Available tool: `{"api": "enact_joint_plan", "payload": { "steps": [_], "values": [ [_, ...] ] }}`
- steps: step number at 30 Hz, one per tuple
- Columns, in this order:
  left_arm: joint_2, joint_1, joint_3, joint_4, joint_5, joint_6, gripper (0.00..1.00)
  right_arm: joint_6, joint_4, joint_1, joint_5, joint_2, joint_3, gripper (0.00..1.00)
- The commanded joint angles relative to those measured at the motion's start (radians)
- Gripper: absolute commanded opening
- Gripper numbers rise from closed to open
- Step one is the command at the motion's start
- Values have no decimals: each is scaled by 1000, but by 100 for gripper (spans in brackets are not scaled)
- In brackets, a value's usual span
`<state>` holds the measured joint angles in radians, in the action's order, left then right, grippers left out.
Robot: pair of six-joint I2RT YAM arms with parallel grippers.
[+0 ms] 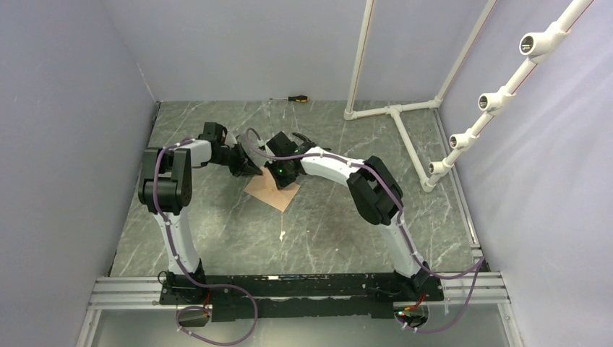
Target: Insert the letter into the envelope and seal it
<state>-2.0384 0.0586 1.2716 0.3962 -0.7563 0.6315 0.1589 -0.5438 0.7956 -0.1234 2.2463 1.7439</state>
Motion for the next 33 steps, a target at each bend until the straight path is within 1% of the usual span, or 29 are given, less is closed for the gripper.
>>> {"api": "enact_joint_plan", "payload": {
  "steps": [1, 4, 9, 14, 18, 20, 23, 26, 30, 33],
  "values": [
    [49, 1, -42, -144, -65, 64, 3, -4, 24, 1, 75, 19, -53, 9],
    [40, 2, -40, -191, -89, 87, 4, -1, 44, 1, 75, 3, -86, 9],
    [-49, 11, 9, -181, -105, 77, 4, 0, 96, 1, 57, -25, -132, 10],
    [-91, 30, 14, -163, -88, 45, 5, -1, 101, 2, 59, -25, -112, 10],
    [-120, 44, 20, -115, -55, 16, 5, -7, 91, 3, 69, -14, -81, 11],
    [-131, 48, 23, -68, -17, -3, 5, -12, 85, 9, 80, -6, -63, 11],
    [-152, 51, 40, 24, 55, -29, 4, -20, 66, 17, 95, 11, -17, 17],
    [-169, 50, 41, 83, 99, -40, 3, -25, 40, 28, 107, 40, 49, 22],
    [-183, 50, 28, 112, 116, -46, 3, -26, -3, 34, 131, 78, 108, 23],
    [-186, 50, 19, 118, 117, -49, 3, -34, -10, 38, 149, 85, 105, 22]
  ]
}}
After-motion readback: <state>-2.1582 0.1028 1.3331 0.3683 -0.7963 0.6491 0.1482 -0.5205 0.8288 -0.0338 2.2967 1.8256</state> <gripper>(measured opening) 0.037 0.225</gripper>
